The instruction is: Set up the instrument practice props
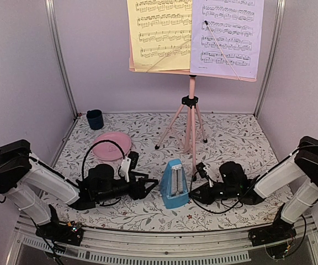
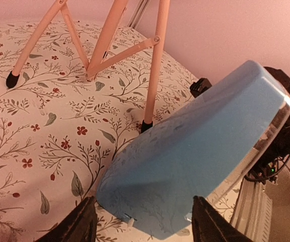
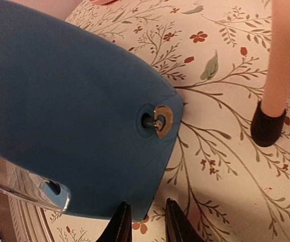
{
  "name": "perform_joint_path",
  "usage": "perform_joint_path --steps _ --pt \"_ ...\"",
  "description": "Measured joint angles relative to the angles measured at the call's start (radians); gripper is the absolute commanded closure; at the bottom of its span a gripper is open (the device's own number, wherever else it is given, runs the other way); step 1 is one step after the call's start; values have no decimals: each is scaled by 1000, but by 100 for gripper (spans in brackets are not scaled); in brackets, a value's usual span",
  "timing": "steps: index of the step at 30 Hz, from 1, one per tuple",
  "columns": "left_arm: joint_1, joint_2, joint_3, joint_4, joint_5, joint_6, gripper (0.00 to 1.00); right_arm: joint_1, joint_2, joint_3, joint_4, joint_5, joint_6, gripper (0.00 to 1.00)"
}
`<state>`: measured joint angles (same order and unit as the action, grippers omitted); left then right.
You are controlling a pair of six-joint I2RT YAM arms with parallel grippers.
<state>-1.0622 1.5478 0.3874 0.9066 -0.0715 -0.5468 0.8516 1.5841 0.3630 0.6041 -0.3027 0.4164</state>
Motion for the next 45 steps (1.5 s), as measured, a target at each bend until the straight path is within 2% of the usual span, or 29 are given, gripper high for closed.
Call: perform_joint_path --steps 3,13,18,22,29,38,40,45 --pt "6 -15 -12 -2 8 -10 31 32 34 -2 73 -9 18 76" --pt "12 -225 -54 -89 -29 13 10 169 183 36 258 -28 96 74" --pt "-58 -248 -46 -161 -110 48 3 193 190 38 340 -23 119 71" --pt "-156 -248 -46 -180 -187 76 1 195 128 -39 384 2 122 68" --pt "-255 -147 58 -215 -333 96 1 195 -37 -154 386 75 122 46" --pt "-275 3 256 -322 -518 97 1 159 -166 -157 280 127 108 13" --pt "-278 18 277 -336 -539 97 1 142 -185 -157 261 134 106 12" --pt "-283 68 330 -383 -585 85 9 122 -203 -157 229 144 95 12"
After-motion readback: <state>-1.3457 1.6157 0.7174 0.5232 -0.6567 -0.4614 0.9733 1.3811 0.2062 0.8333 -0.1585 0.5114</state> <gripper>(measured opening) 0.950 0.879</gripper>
